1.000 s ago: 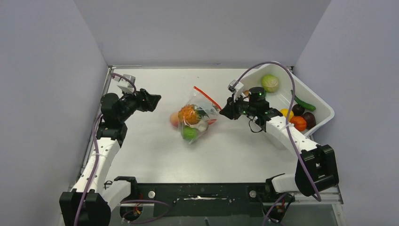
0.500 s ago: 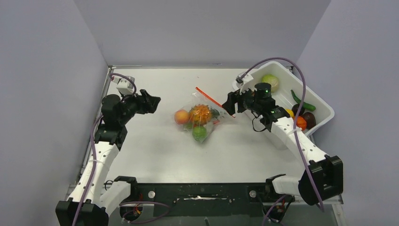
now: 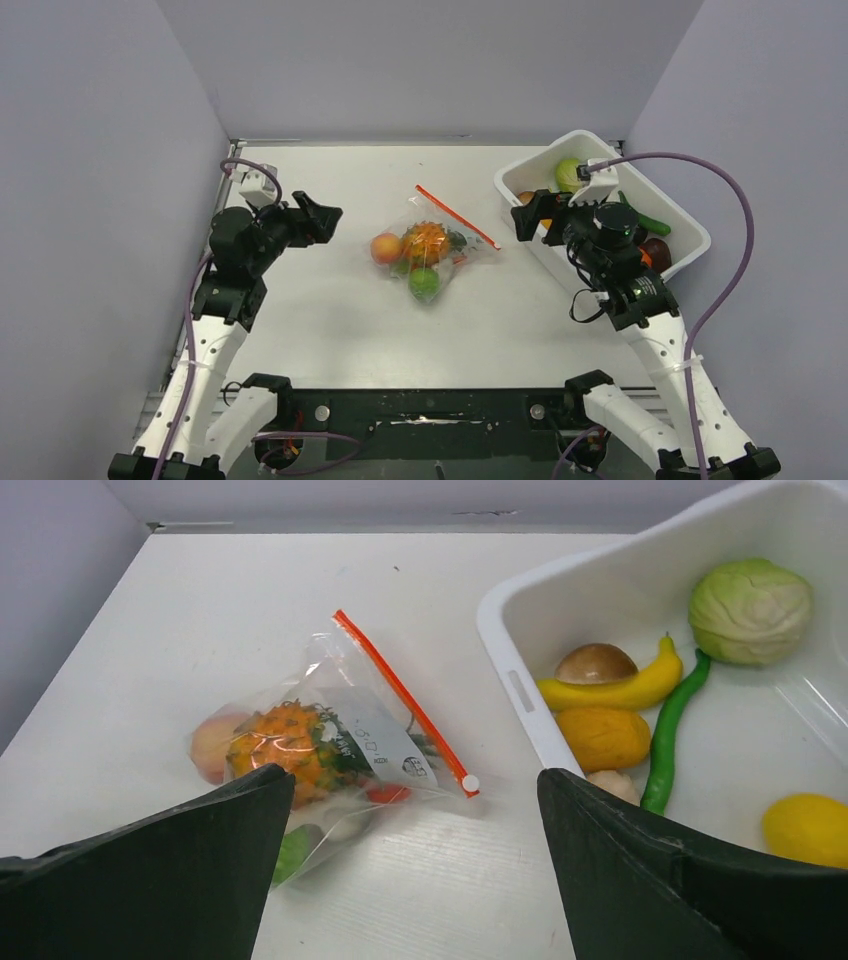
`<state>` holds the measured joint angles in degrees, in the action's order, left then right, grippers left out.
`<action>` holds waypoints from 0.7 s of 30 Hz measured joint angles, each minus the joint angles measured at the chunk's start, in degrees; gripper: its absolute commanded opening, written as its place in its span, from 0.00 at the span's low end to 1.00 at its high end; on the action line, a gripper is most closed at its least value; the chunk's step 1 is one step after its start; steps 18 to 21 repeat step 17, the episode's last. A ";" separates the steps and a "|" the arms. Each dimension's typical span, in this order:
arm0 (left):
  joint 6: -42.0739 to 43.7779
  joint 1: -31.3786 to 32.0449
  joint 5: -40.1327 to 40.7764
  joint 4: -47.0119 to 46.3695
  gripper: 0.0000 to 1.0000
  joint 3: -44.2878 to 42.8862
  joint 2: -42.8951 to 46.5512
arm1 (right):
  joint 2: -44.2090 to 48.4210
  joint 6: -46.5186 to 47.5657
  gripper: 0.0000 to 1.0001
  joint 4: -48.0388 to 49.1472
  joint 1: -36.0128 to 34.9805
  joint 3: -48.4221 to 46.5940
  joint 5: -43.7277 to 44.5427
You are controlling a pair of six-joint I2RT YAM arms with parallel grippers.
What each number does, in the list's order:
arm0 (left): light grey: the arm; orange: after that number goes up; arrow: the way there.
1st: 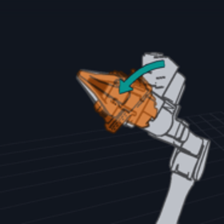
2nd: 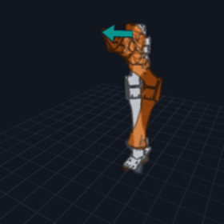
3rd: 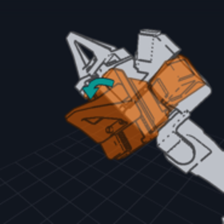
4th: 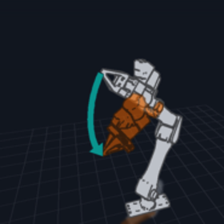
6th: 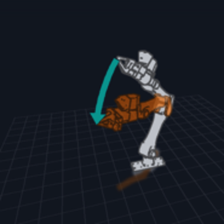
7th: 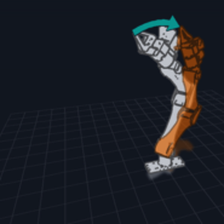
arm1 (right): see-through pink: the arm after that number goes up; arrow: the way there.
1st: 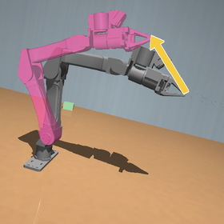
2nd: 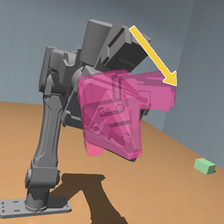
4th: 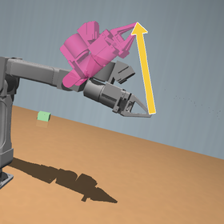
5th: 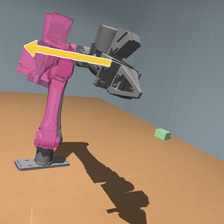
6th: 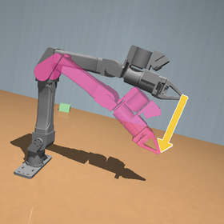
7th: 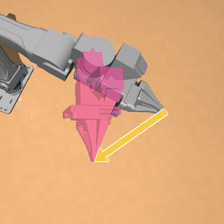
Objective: Place the food in the zip-top bag and seal the zipper
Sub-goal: Reset both arms
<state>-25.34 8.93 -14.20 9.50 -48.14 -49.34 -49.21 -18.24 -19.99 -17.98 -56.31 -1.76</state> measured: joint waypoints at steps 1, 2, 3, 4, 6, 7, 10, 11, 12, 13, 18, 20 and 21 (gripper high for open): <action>-0.35 0.00 -0.17 0.02 0.79 -0.11 0.57 | 0.44 -1.07 0.98 -1.46 0.00 -0.28 1.44; -0.83 0.00 -0.33 -0.02 0.79 -0.17 1.14 | 0.74 -1.90 0.98 -2.47 0.00 -0.48 2.36; -1.25 0.00 -0.57 -0.07 0.79 -0.20 1.73 | 1.11 -2.67 0.98 -3.67 0.00 -0.59 3.23; -1.55 0.00 -0.70 -0.13 0.79 -0.20 2.21 | 1.55 -3.39 0.98 -4.74 0.00 -0.59 3.78; -2.10 0.00 -1.03 -0.31 0.79 -0.20 3.19 | 2.69 -4.46 0.98 -6.38 0.00 -0.59 4.57; -2.40 0.00 -1.05 -0.31 0.79 -0.20 3.58 | 3.37 -4.81 0.98 -6.93 0.00 -0.57 4.79; -2.80 0.00 -1.05 -0.35 0.79 -0.11 4.15 | 5.68 -5.88 0.98 -7.41 0.00 -0.57 5.33; -2.95 0.00 -1.05 -0.35 0.79 0.00 4.26 | 6.21 -6.12 0.98 -7.50 0.00 -0.57 5.44; -3.08 0.00 -1.05 -0.55 0.79 0.20 4.42 | 6.78 -6.38 0.98 -7.56 0.00 -0.57 5.57; -3.26 0.00 -1.03 -0.79 0.79 0.59 4.66 | 7.19 -6.69 0.98 -7.56 0.00 -0.57 5.66; -4.04 0.00 -0.96 -0.98 0.80 2.10 5.31 | 8.15 -7.74 0.98 -7.48 0.00 -0.20 5.66; -4.04 0.00 -0.96 -0.98 0.80 2.10 5.31 | 8.15 -7.74 0.98 -7.48 0.00 -0.20 5.66; -4.04 0.00 -0.96 -0.98 0.80 2.10 5.31 | 8.15 -7.74 0.98 -7.48 0.00 -0.20 5.66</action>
